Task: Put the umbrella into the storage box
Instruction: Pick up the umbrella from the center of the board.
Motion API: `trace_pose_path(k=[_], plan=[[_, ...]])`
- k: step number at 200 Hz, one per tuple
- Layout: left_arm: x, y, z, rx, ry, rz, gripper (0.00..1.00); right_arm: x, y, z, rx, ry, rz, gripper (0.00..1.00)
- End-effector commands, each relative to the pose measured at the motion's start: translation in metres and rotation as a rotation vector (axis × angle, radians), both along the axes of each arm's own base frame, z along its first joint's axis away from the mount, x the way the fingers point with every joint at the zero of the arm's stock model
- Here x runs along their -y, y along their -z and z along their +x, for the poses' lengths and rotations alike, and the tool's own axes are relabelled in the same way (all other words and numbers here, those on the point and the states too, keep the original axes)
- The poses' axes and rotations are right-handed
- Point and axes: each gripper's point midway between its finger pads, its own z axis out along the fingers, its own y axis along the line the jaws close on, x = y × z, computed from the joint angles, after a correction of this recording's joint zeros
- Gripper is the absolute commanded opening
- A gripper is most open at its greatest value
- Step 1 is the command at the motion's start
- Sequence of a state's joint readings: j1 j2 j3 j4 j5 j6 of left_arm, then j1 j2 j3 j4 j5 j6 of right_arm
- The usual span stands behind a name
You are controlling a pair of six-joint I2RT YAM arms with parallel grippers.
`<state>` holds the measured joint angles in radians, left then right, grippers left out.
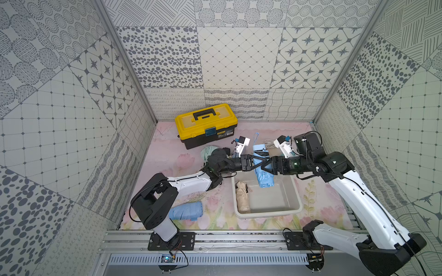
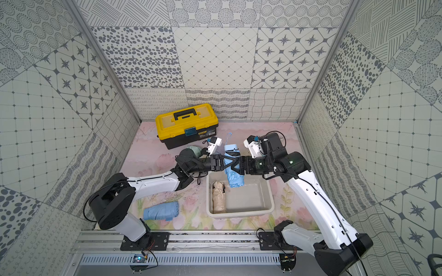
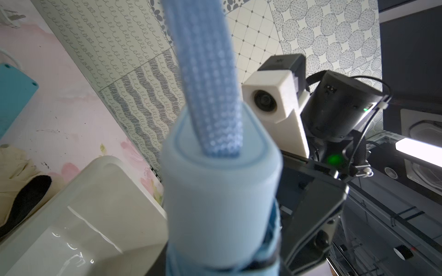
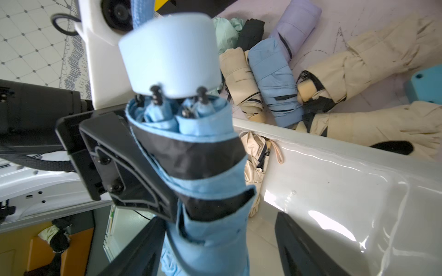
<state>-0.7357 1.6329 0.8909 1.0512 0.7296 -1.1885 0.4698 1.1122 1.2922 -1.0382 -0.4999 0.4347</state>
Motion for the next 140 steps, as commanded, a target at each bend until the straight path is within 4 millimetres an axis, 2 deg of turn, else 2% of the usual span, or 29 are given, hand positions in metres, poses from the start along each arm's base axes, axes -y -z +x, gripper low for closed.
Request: trace_pose_path(k=[1, 20, 39, 68, 83, 95, 119, 140], plan=[[-0.01, -0.042, -0.032, 0.197, 0.119, -0.141, 0.24, -0.018, -0.015, -0.004, 0.015, -0.052, 0.152, 0.74], [-0.011, -0.045, -0.031, 0.2, 0.107, -0.151, 0.24, -0.026, -0.021, -0.006, 0.035, -0.067, 0.244, 0.65], [-0.012, -0.046, -0.033, 0.195, 0.108, -0.159, 0.24, -0.028, -0.02, -0.005, 0.036, -0.049, 0.288, 0.51], [-0.013, -0.048, -0.034, 0.203, 0.102, -0.164, 0.26, -0.031, -0.02, -0.006, 0.04, -0.043, 0.336, 0.38], [-0.015, -0.05, -0.034, 0.205, 0.084, -0.17, 0.35, -0.032, -0.018, -0.007, 0.033, -0.043, 0.346, 0.32], [-0.018, -0.053, -0.033, 0.211, 0.063, -0.178, 0.5, -0.032, -0.018, -0.006, 0.027, -0.04, 0.35, 0.29], [-0.023, -0.057, -0.033, 0.218, 0.028, -0.188, 0.71, -0.03, -0.017, -0.007, 0.019, -0.023, 0.353, 0.27], [-0.029, -0.05, -0.032, 0.216, -0.02, -0.163, 0.86, -0.027, -0.015, -0.009, 0.013, 0.005, 0.35, 0.25]])
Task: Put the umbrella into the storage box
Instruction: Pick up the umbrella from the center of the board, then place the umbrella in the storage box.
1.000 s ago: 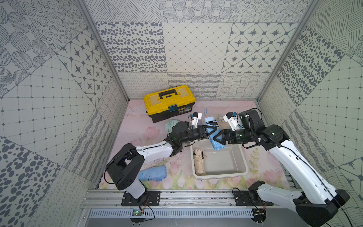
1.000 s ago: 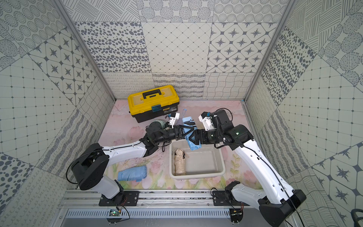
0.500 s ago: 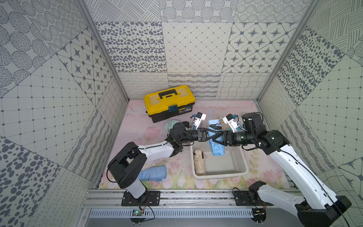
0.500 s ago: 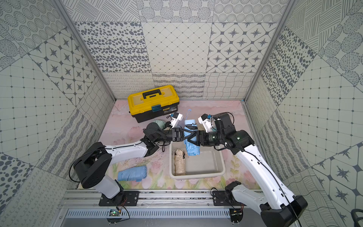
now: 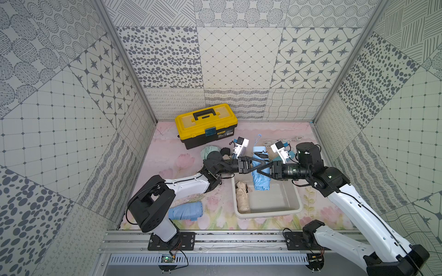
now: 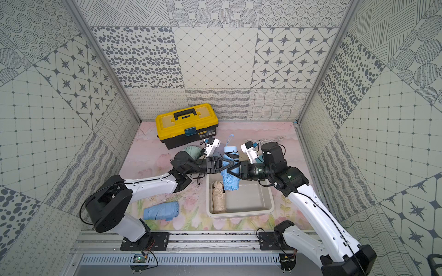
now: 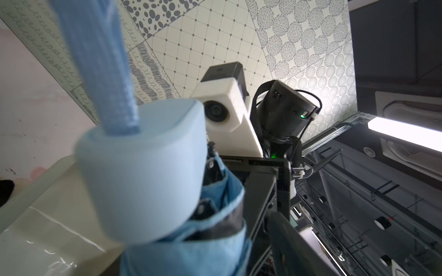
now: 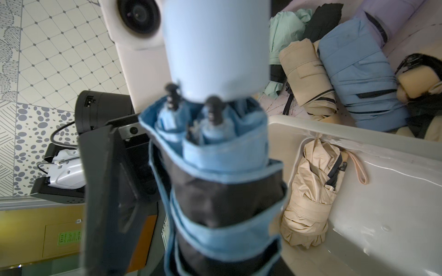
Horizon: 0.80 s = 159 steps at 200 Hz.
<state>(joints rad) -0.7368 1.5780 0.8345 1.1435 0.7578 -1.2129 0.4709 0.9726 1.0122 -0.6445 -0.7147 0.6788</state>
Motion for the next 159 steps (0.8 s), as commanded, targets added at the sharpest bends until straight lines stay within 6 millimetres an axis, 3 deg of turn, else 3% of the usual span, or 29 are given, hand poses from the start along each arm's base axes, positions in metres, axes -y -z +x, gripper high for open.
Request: trace_pose_path(k=[1, 25, 56, 85, 109, 159], plan=[[-0.017, -0.032, -0.013, 0.164, -0.057, -0.108, 0.87, 0.001, -0.012, 0.004, 0.039, 0.039, 0.038, 0.25], [-0.029, -0.018, -0.014, 0.138, -0.109, -0.055, 0.93, 0.009, 0.002, 0.002, 0.006, 0.081, 0.0, 0.22], [-0.055, 0.006, -0.017, 0.056, -0.207, 0.095, 0.92, 0.024, 0.028, -0.006, -0.047, 0.121, -0.135, 0.2], [-0.095, 0.049, -0.012, -0.077, -0.402, 0.443, 0.86, 0.034, 0.054, -0.02, -0.072, 0.109, -0.32, 0.19], [-0.131, 0.079, -0.017, -0.22, -0.502, 0.669, 0.81, 0.03, 0.077, -0.023, -0.073, 0.095, -0.43, 0.19], [-0.131, 0.11, -0.032, -0.364, -0.427, 0.76, 0.78, 0.012, 0.109, -0.022, -0.064, 0.09, -0.544, 0.2]])
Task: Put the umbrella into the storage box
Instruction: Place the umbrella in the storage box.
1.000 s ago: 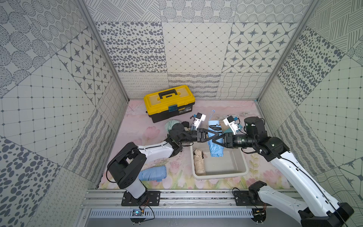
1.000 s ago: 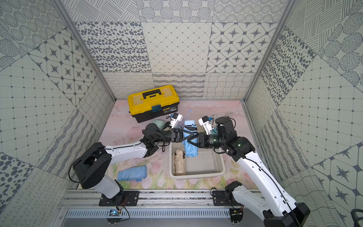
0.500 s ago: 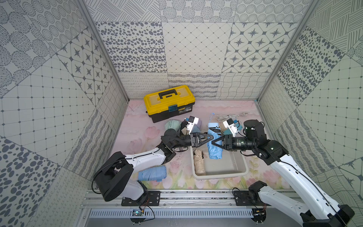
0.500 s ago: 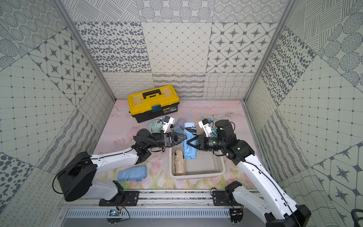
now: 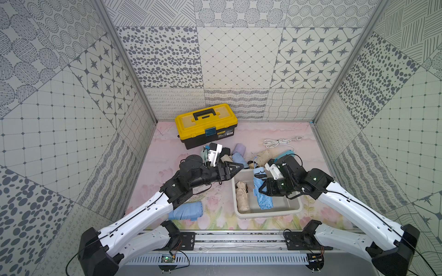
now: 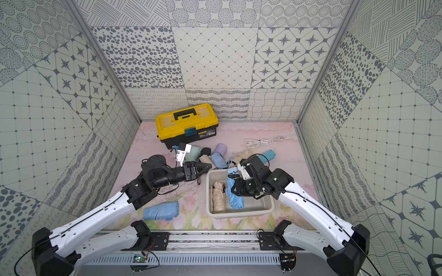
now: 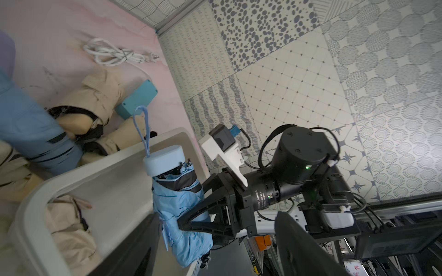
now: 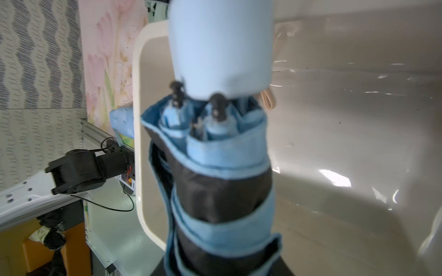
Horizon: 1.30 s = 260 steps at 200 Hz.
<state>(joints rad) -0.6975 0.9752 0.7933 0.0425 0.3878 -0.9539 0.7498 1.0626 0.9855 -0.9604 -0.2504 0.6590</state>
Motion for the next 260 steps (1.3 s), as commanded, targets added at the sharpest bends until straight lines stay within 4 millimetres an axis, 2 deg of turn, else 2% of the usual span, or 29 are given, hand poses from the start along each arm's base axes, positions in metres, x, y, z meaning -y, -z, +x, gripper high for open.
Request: trace_pose_path(k=[1, 36, 77, 182, 238, 249, 260], plan=[[-0.03, 0.09, -0.019, -0.271, -0.041, 0.309, 0.78, -0.006, 0.002, 0.015, 0.083, 0.033, -0.021, 0.2], [-0.023, 0.097, -0.018, -0.302, -0.031, 0.273, 0.72, -0.023, 0.018, 0.01, 0.074, 0.022, -0.023, 0.2], [-0.019, 0.107, -0.014, -0.317, -0.026, 0.287, 0.67, -0.026, 0.041, 0.009, 0.061, 0.047, -0.09, 0.2], [-0.032, 0.105, 0.0, -0.298, -0.129, 0.331, 0.7, -0.032, 0.102, 0.017, 0.033, 0.078, -0.201, 0.22], [-0.061, 0.111, 0.004, -0.333, -0.275, 0.397, 0.73, -0.039, 0.122, 0.022, 0.028, 0.061, -0.226, 0.28], [-0.07, 0.116, 0.004, -0.361, -0.315, 0.422, 0.73, -0.038, 0.125, 0.023, 0.028, 0.062, -0.233, 0.32], [-0.078, 0.12, 0.004, -0.386, -0.351, 0.44, 0.74, -0.038, 0.126, 0.023, 0.028, 0.063, -0.235, 0.44]])
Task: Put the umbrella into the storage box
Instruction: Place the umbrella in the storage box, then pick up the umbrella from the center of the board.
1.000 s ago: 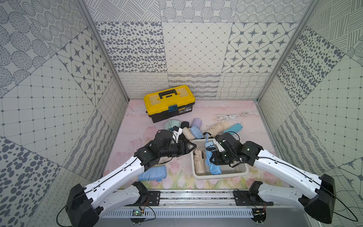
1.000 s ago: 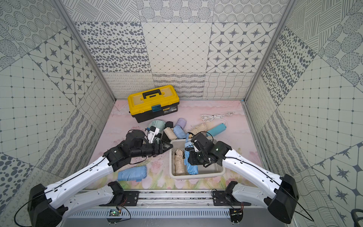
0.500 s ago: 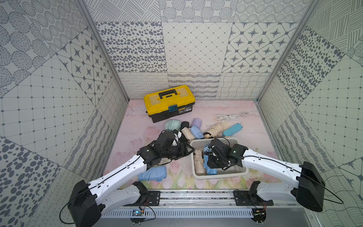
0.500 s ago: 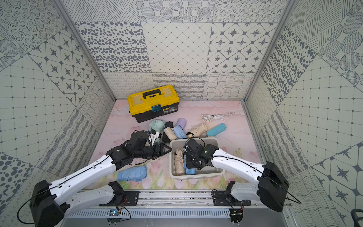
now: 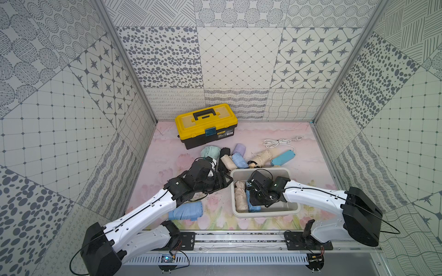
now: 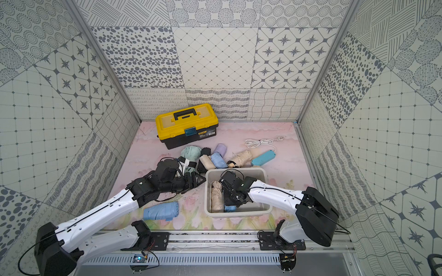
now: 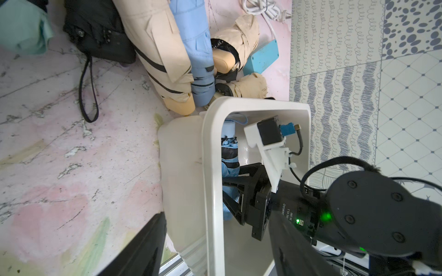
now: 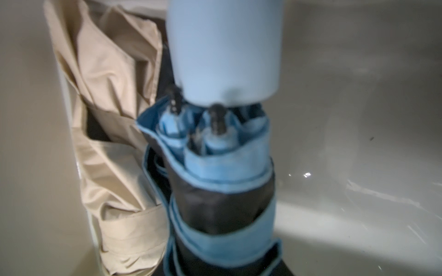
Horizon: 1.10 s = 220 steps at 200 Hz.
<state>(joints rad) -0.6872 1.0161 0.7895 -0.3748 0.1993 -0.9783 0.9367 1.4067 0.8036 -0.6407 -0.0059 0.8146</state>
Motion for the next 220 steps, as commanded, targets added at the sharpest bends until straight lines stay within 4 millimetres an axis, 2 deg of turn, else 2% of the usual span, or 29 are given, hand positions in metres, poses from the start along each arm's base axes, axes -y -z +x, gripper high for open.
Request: trace_pose_path(k=[1, 22, 42, 65, 91, 118, 144, 179, 220], plan=[[-0.035, 0.013, 0.004, -0.052, -0.157, 0.114, 0.74, -0.013, -0.001, 0.014, 0.062, -0.001, 0.037, 0.46], [-0.055, 0.021, 0.002, -0.104, -0.242, 0.168, 0.75, -0.01, -0.006, 0.018, 0.09, 0.016, 0.037, 0.67], [-0.079, 0.031, -0.004, -0.172, -0.344, 0.221, 0.76, -0.005, -0.022, 0.021, 0.129, 0.032, 0.048, 0.78], [-0.104, 0.041, -0.012, -0.245, -0.46, 0.266, 0.78, 0.002, -0.046, 0.021, 0.17, 0.03, 0.071, 0.86], [-0.132, 0.055, -0.025, -0.387, -0.603, 0.332, 0.8, 0.015, -0.075, 0.022, 0.241, 0.015, 0.095, 0.89], [-0.151, 0.072, -0.043, -0.618, -0.696, 0.423, 0.85, 0.028, -0.1, 0.03, 0.316, 0.04, 0.147, 0.89], [-0.164, 0.082, -0.062, -0.814, -0.789, 0.513, 0.89, 0.032, -0.122, 0.04, 0.379, 0.033, 0.173, 0.89], [-0.17, 0.1, -0.079, -0.92, -0.937, 0.463, 0.94, 0.031, -0.134, 0.049, 0.397, 0.027, 0.186, 0.9], [-0.187, 0.122, -0.089, -0.893, -1.096, 0.35, 0.95, 0.021, -0.135, 0.051, 0.363, 0.008, 0.207, 0.89]])
